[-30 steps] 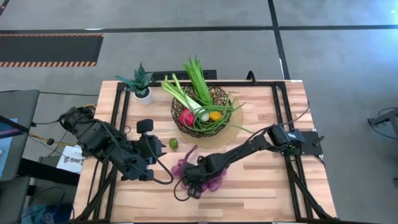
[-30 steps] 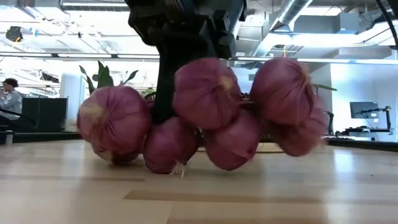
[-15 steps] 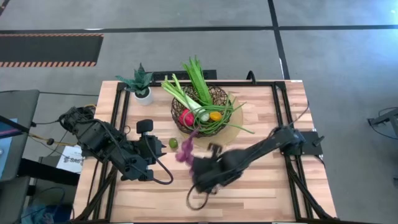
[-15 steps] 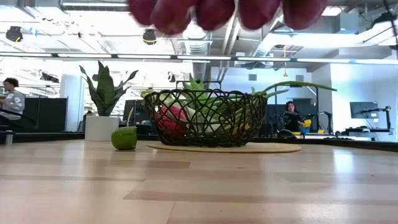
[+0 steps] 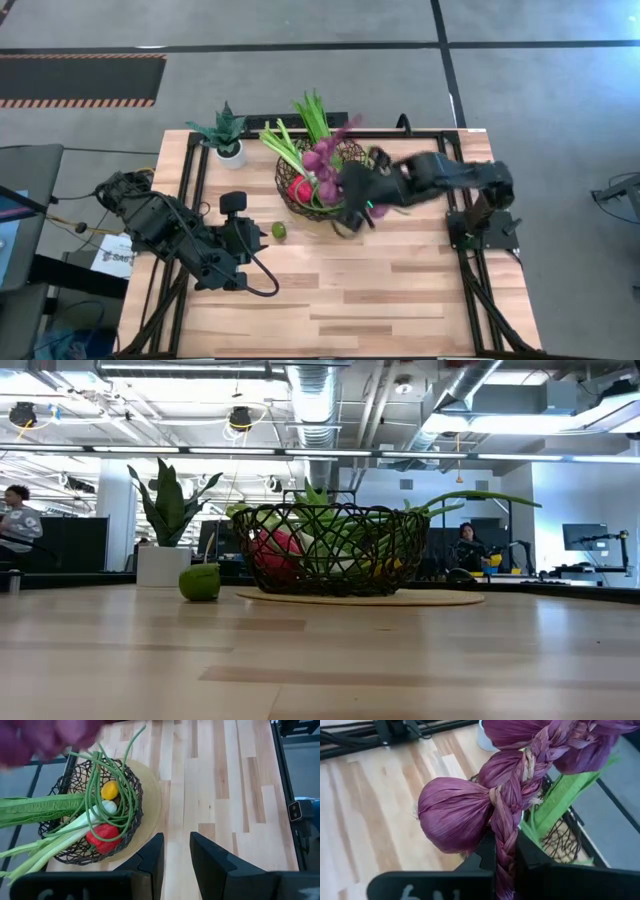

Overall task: Build produce basket
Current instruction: Put the purple garlic into the basket

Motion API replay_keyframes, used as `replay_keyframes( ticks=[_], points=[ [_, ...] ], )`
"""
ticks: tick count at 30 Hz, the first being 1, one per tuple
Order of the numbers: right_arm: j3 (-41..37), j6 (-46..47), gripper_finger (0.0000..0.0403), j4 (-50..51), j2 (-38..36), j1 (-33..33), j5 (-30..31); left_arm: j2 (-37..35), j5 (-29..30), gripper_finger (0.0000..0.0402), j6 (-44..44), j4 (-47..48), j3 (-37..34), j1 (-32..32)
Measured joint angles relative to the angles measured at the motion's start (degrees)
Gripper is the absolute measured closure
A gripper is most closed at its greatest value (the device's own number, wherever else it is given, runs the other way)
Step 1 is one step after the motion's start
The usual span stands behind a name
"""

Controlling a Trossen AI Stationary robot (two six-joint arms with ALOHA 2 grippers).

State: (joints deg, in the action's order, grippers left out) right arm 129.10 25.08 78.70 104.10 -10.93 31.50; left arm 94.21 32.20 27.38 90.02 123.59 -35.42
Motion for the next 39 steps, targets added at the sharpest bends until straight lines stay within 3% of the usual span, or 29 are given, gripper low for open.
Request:
replay_keyframes(
  ticks=[5,11,18,28,31,39],
  points=[
    [0.05,-8.81,0.0378,-5.27,3.02,9.72,-7.85,-0.02,0.04,0.032,-0.12,-0.06,0.0,0.0],
    [-0.15,-12.19,0.0378,-6.5,8.84,19.76,-17.78,0.0,-0.04,0.032,-0.54,0.02,0.0,0.0],
    [-0.19,-15.25,0.0378,-4.93,19.01,21.17,-25.05,-0.02,-0.38,0.032,-1.65,-0.01,0.0,0.04],
    [-0.04,-18.66,0.0378,-4.86,28.54,18.94,-25.77,-0.02,-2.52,0.032,-1.61,-0.01,0.0,0.04],
    [0.02,-17.76,0.0348,-5.07,28.45,18.54,-25.56,-0.02,-2.51,0.032,-1.2,-0.01,0.0,0.04],
    [2.66,-17.16,0.0212,-0.91,27.79,15.43,-24.44,-0.02,-1.84,0.032,-1.18,-0.01,0.0,0.04]
  ],
)
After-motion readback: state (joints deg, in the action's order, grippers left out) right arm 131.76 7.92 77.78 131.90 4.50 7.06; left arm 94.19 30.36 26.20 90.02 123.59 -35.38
